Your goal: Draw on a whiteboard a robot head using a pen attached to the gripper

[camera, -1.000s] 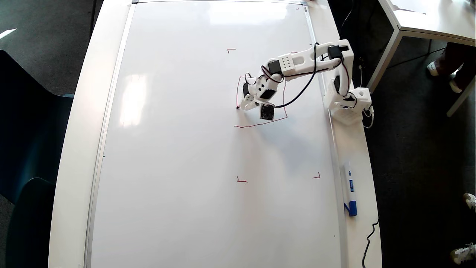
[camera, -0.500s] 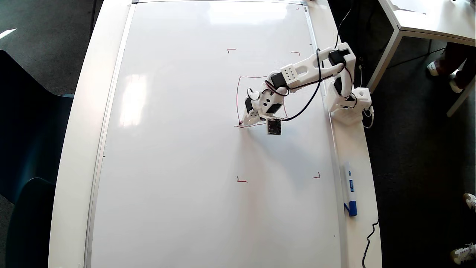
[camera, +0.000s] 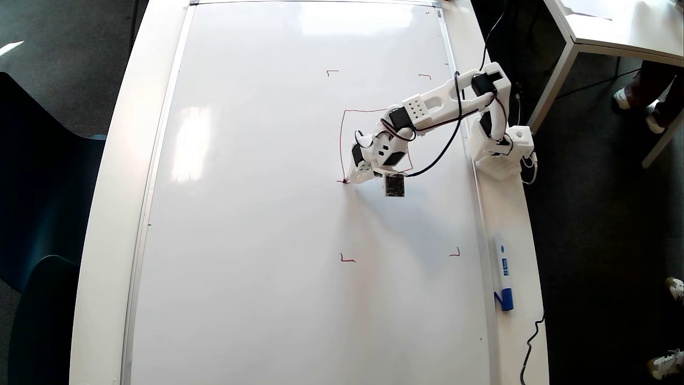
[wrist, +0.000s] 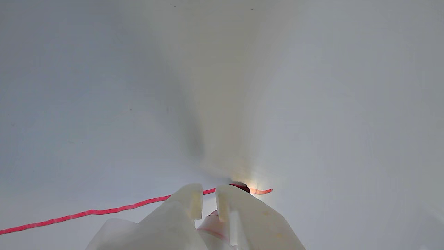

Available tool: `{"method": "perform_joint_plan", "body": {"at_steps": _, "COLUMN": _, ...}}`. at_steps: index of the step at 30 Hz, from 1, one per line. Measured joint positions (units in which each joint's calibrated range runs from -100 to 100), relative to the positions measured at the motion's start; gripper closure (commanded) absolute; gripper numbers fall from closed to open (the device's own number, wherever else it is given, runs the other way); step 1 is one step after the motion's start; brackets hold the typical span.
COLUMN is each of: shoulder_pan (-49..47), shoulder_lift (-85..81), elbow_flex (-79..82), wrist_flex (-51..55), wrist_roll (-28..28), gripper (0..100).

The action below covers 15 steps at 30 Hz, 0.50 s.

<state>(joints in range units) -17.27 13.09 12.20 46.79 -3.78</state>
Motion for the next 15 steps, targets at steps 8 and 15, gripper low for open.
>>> {"method": "perform_joint_plan", "body": {"at_steps": 8, "shoulder_pan": 1.9, "shoulder_lift": 0.2, "elbow_flex": -4.6, "wrist_flex": 0.3, "wrist_roll": 0.0, "gripper": 99}}
{"method": "perform_joint_plan", "body": {"at_steps": 15, "shoulder_pan": 2.9, "shoulder_lift": -0.3, "elbow_flex": -8.9, "wrist_flex": 7.2, "wrist_roll": 0.0, "gripper": 99}}
